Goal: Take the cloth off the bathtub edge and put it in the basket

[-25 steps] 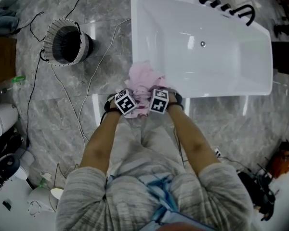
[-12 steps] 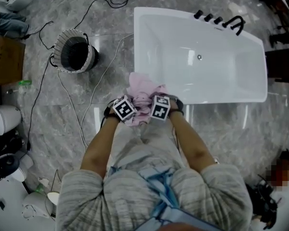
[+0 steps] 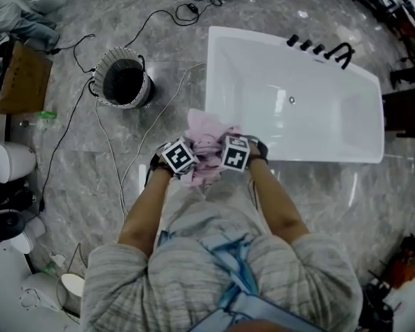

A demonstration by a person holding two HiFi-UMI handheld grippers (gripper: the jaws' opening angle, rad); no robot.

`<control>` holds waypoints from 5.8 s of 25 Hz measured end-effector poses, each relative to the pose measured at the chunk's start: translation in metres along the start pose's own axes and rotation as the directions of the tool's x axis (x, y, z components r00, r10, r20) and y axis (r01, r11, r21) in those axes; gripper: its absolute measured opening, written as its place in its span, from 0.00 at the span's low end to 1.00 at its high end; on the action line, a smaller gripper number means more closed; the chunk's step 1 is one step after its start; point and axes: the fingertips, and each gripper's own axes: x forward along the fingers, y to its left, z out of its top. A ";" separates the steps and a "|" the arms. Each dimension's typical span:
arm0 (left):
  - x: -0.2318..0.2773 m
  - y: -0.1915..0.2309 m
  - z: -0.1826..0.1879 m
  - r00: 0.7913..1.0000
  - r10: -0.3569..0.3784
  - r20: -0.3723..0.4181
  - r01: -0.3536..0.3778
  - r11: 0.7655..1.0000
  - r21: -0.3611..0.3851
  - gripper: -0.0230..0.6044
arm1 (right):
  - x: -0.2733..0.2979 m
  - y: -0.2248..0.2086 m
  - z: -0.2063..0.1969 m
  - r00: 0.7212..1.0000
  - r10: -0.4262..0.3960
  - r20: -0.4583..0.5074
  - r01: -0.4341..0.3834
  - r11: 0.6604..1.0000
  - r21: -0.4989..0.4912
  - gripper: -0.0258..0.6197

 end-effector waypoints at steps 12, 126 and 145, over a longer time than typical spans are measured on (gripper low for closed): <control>-0.066 0.016 -0.043 0.998 0.043 0.040 -0.042 0.998 -0.038 0.30 | -0.008 0.013 0.078 1.000 0.012 0.022 -0.011 0.998 -0.055 0.20; -0.380 0.593 -0.198 0.930 0.366 0.003 -0.348 0.885 -0.310 0.34 | 0.079 -0.393 0.613 0.999 -0.031 0.014 0.034 0.935 -0.353 0.21; -0.380 0.547 -0.156 0.905 0.408 0.122 -0.343 0.867 -0.362 0.34 | 0.047 -0.361 0.578 0.990 -0.002 0.139 0.043 0.956 -0.292 0.21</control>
